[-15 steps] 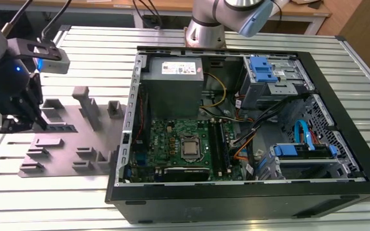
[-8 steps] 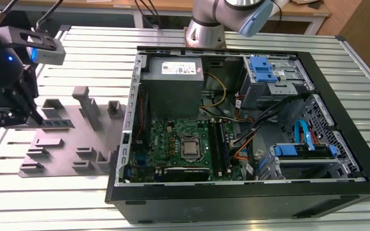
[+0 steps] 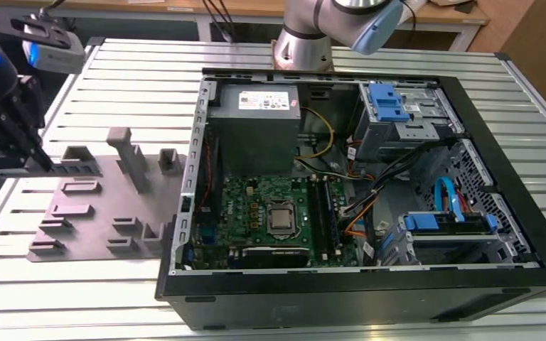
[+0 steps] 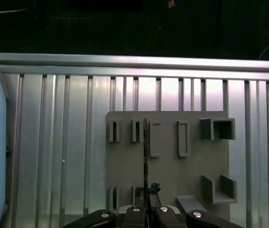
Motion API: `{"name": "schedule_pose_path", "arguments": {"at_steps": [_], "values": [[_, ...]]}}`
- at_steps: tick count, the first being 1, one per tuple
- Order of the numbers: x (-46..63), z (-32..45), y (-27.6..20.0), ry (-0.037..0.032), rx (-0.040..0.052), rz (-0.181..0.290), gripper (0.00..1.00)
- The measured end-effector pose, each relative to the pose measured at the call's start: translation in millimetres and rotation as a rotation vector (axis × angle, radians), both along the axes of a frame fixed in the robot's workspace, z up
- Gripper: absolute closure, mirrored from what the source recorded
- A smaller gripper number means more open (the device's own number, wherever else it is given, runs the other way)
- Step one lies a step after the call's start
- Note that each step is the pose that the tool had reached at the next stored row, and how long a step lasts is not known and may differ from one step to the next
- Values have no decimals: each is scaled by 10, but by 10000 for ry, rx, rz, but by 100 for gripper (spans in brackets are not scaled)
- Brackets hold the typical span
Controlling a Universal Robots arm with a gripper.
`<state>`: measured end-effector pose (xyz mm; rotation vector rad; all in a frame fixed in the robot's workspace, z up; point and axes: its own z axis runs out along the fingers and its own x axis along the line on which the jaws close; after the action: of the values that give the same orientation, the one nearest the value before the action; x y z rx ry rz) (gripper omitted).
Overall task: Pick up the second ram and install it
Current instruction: 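Pick up the second ram and move it above second insertion slot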
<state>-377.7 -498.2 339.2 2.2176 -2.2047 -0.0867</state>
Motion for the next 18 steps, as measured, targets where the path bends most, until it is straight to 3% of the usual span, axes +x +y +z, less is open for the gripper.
{"name": "schedule_pose_path", "arguments": {"at_steps": [10, 15, 18], "values": [[1, 409, 0, 1, -1, 1, 89], [2, 409, 0, 2, 4, 0, 89], [75, 410, 0, 8, 2, 0, 89]]}}
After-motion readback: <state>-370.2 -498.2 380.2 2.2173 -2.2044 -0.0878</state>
